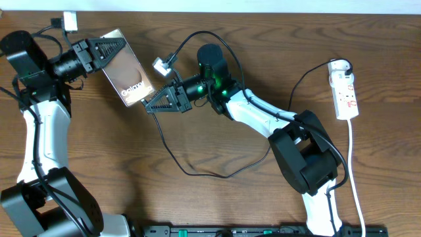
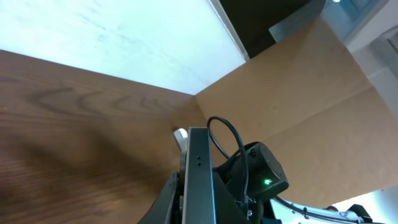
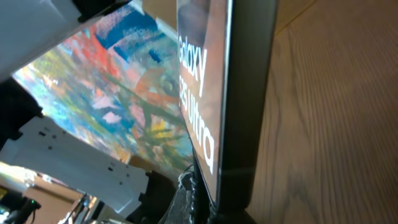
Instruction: Plug charger to phone and switch on socket
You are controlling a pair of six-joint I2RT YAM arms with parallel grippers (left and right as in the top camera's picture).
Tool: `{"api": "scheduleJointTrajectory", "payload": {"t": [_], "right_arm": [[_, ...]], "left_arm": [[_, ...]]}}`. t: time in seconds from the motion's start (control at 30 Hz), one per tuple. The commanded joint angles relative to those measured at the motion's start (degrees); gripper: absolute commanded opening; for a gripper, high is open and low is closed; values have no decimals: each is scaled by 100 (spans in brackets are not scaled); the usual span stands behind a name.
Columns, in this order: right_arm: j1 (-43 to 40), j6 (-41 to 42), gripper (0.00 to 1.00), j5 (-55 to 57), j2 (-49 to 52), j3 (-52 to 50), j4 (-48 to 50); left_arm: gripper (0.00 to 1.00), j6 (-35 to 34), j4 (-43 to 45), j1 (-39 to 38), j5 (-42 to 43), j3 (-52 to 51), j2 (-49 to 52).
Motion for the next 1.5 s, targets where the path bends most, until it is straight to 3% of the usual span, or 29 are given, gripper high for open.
{"api": "scheduleJointTrajectory", "payload": {"t": [0.0, 0.27, 0.5, 0.97, 1.03, 1.13, 1.2, 1.33, 1.47], "right_arm": [[-59, 223, 1, 946, 44, 59, 44], [-59, 308, 1, 1314, 44, 59, 251], [-59, 566, 1, 1423, 44, 59, 997], [-59, 612, 1, 1373, 44, 59, 1064], [-59, 634, 15, 1351, 44, 59, 1062], [-59, 715, 62, 1314, 44, 59, 1062], [-59, 715, 76, 1268, 44, 59, 1062], [-59, 719, 99, 1228, 44, 59, 1045], [-59, 802, 99, 1231, 44, 59, 1047]], "left_arm": [[8, 13, -2, -24, 299, -28, -103], [7, 13, -9, -24, 328, -28, -105], [7, 15, -46, -24, 442, -28, -103], [8, 17, -46, -24, 452, -31, -103], [7, 20, -44, -22, 446, -31, -103], [7, 31, -44, -11, 431, -31, -103], [7, 44, -44, -7, 400, -31, -103], [7, 107, -46, -7, 402, -31, -103], [7, 127, -46, 17, 404, -31, -103]]}}
